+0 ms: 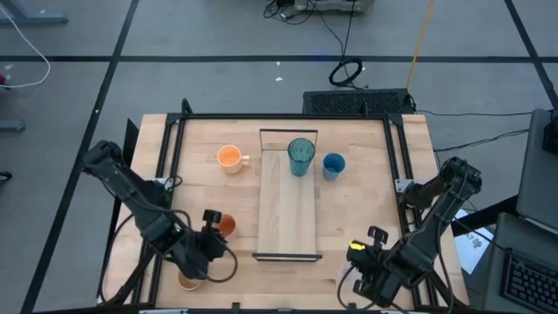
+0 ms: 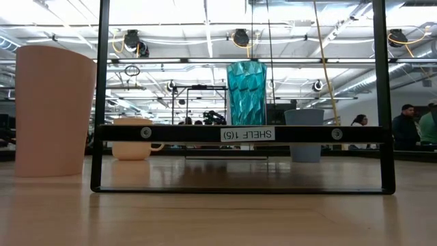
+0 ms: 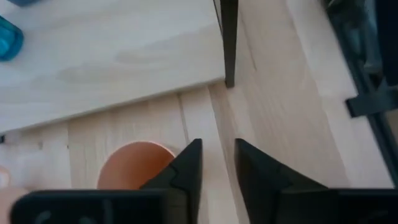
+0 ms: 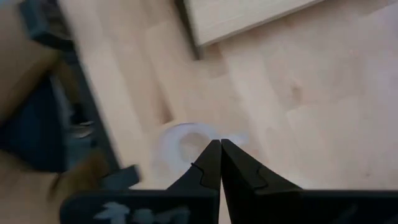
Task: Stack small to large cups/mugs on shelf
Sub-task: Put the orange cup on the shelf
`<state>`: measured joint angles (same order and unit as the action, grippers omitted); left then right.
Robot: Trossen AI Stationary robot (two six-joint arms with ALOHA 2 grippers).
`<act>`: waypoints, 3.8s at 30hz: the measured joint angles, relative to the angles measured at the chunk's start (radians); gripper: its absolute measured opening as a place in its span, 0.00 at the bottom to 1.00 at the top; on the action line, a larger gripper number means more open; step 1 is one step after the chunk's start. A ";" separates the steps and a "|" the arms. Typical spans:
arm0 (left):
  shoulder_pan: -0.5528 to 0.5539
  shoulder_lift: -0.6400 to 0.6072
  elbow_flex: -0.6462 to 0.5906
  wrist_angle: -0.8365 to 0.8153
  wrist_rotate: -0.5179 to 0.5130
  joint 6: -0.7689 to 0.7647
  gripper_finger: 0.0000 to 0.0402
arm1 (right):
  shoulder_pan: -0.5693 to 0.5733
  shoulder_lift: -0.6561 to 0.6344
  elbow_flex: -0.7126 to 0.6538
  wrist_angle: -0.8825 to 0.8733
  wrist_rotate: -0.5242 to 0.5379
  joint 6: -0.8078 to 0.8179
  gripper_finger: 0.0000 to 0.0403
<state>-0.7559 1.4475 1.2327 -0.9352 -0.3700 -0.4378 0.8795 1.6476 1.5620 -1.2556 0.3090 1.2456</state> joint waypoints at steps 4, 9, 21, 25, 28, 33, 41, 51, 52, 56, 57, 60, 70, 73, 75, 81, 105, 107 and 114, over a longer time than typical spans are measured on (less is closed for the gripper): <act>0.001 0.020 0.000 -0.053 0.006 -0.021 0.35 | 0.000 -0.003 0.000 -0.017 0.005 0.010 0.00; 0.017 0.015 0.000 -0.126 0.054 -0.045 0.43 | 0.000 -0.003 0.000 -0.014 0.005 0.010 0.00; 0.118 0.011 0.000 -0.191 0.126 0.089 0.49 | 0.000 -0.003 0.000 -0.013 0.006 0.009 0.00; 0.128 0.022 0.000 -0.188 0.163 0.103 0.49 | 0.000 -0.003 0.000 -0.009 0.008 0.009 0.00; 0.126 0.040 0.000 -0.188 0.169 0.114 0.49 | 0.000 -0.003 0.000 -0.004 0.009 0.008 0.00; 0.128 0.094 0.000 -0.201 0.143 0.104 0.49 | 0.000 -0.003 0.000 -0.001 0.009 0.000 0.00; 0.106 0.137 -0.001 -0.197 0.081 0.144 0.37 | 0.000 -0.003 0.000 0.003 0.009 0.000 0.00; 0.077 0.121 -0.001 -0.202 0.085 0.151 0.05 | 0.000 -0.003 0.000 0.010 0.039 -0.002 0.00; 0.075 0.121 -0.001 -0.205 0.086 0.153 0.03 | 0.000 -0.003 0.000 0.010 0.049 -0.004 0.00; 0.073 0.121 -0.001 -0.204 0.092 0.152 0.03 | 0.000 -0.003 0.000 0.010 0.065 -0.008 0.00; 0.073 0.121 -0.001 -0.206 0.092 0.152 0.03 | 0.000 -0.003 -0.001 0.010 0.071 -0.009 0.00; 0.073 0.121 0.006 -0.236 0.092 0.151 0.02 | 0.000 -0.003 -0.001 0.010 0.102 -0.023 0.00; 0.067 0.121 0.128 -0.265 0.043 0.205 0.01 | 0.000 -0.003 -0.008 0.040 0.238 -0.111 0.00; 0.059 0.121 0.184 -0.301 -0.021 0.229 0.02 | 0.000 -0.002 -0.022 0.071 0.270 -0.154 0.00; 0.059 0.121 0.223 -0.323 -0.038 0.257 0.01 | 0.000 -0.002 -0.035 0.095 0.296 -0.177 0.00; 0.062 0.120 0.319 -0.319 -0.095 0.379 0.01 | 0.000 -0.002 -0.070 0.130 0.409 -0.246 0.00; 0.329 0.120 0.362 -0.144 0.044 0.970 0.01 | -0.312 -0.010 -0.121 0.535 0.524 -0.965 0.05; 0.359 0.120 0.362 -0.143 0.075 0.992 0.01 | -0.360 -0.018 -0.121 0.586 0.478 -1.029 0.10; 0.415 0.120 0.362 -0.143 0.087 1.062 0.01 | -0.501 -0.045 -0.121 0.663 0.362 -1.191 0.28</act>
<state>-0.3406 1.5676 1.5948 -1.0779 -0.2835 0.6245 0.3781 1.6025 1.4406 -0.5927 0.6711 0.0543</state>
